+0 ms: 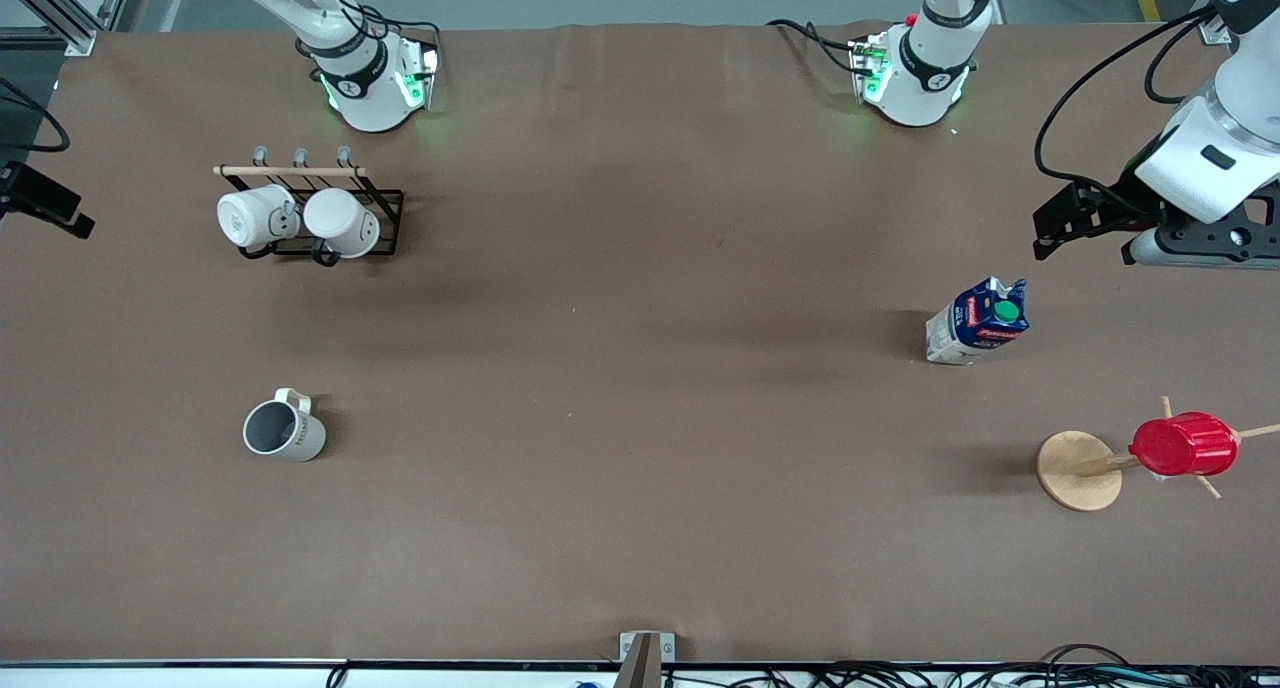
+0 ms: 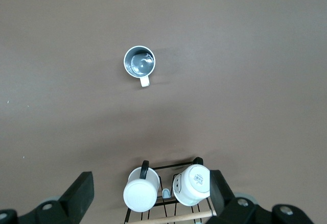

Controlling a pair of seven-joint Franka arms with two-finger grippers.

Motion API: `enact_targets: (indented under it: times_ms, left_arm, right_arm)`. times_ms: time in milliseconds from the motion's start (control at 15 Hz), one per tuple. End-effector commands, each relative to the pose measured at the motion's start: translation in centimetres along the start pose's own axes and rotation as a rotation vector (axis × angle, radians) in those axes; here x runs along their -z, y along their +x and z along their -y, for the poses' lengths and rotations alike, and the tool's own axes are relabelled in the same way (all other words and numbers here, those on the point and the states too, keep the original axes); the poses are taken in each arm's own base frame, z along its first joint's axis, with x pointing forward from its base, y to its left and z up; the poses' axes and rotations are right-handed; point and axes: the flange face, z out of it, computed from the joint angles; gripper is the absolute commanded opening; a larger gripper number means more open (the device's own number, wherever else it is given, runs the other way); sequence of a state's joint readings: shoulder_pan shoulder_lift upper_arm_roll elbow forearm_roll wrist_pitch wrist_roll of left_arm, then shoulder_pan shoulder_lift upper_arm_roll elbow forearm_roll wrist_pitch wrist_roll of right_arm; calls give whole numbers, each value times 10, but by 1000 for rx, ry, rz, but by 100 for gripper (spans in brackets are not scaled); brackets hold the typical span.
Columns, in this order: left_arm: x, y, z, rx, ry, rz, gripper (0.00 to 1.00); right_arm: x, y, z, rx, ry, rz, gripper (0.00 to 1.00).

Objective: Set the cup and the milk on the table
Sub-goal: 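Reach the right gripper toward the white mug while the left gripper approaches the milk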

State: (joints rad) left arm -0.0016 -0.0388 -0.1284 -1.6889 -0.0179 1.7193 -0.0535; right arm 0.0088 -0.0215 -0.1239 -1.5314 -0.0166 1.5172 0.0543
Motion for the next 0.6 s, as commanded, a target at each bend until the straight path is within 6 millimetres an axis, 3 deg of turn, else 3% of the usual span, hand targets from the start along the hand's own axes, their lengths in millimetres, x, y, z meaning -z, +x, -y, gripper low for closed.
enact_targets:
  times_ms: [0,400,533]
  left_arm:
    - [0,0,-1,7,13,-7,99]
    - [-10,3,3,1,15,12,99]
    - [-12,5,11,7,16,16,97]
  right_arm:
    - [1,-4,-1,6,11,2,100]
    - [-8,4,3,15,9,-5,100]
    - [-49,23,9,22,1,30,100]
